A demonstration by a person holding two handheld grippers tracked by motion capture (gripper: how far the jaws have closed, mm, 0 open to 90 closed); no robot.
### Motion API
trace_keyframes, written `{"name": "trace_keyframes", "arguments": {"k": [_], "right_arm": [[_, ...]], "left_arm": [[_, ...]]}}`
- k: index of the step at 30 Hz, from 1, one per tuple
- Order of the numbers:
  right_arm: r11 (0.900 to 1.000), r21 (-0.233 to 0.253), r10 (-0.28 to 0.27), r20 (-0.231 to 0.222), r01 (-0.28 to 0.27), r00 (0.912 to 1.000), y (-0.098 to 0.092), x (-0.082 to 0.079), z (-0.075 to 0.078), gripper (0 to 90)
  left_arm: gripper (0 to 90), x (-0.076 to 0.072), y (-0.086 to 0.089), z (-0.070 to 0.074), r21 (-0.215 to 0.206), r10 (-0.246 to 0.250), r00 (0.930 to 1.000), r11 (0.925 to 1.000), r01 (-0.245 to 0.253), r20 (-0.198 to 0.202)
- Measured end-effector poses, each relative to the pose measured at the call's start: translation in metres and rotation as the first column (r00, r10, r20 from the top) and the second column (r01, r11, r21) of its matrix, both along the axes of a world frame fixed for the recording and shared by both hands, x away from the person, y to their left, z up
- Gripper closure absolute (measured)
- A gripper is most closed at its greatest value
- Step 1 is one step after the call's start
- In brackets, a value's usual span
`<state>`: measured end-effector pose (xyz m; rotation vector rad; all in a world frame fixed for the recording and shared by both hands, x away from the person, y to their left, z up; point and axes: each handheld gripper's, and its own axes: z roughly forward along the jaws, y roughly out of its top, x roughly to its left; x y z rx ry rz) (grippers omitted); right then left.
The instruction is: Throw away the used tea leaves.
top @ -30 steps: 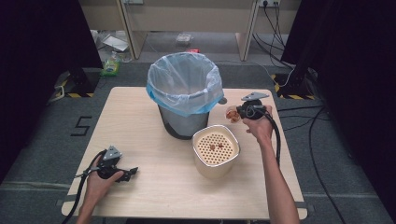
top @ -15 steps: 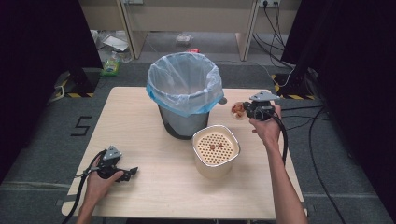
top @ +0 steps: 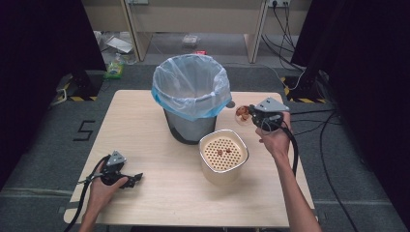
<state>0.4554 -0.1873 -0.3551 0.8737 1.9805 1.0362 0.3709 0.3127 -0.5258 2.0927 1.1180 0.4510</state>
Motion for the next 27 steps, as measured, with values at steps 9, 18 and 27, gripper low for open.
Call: {"name": "trace_keyframes", "arguments": {"k": [9, 18, 27], "right_arm": [[0.998, -0.060, 0.012, 0.095, -0.006, 0.9954, 0.014, -0.017, 0.003, 86.3], [0.993, -0.118, 0.039, 0.269, -0.007, 0.9623, 0.026, -0.036, 0.003, 86.5], [0.987, -0.161, 0.063, 0.442, 0.010, 0.8947, 0.034, -0.058, -0.016, 86.6]], "left_arm": [[0.0, 0.000, 0.000, 0.000, 0.000, 0.000, 1.0000, 1.0000, 0.000, 0.000], [0.0, 0.000, 0.000, 0.000, 0.000, 0.001, 1.0000, 1.0000, -0.001, 0.001], [0.0, 0.000, 0.000, 0.000, 0.000, 0.001, 1.0000, 1.0000, -0.001, 0.001]]}}
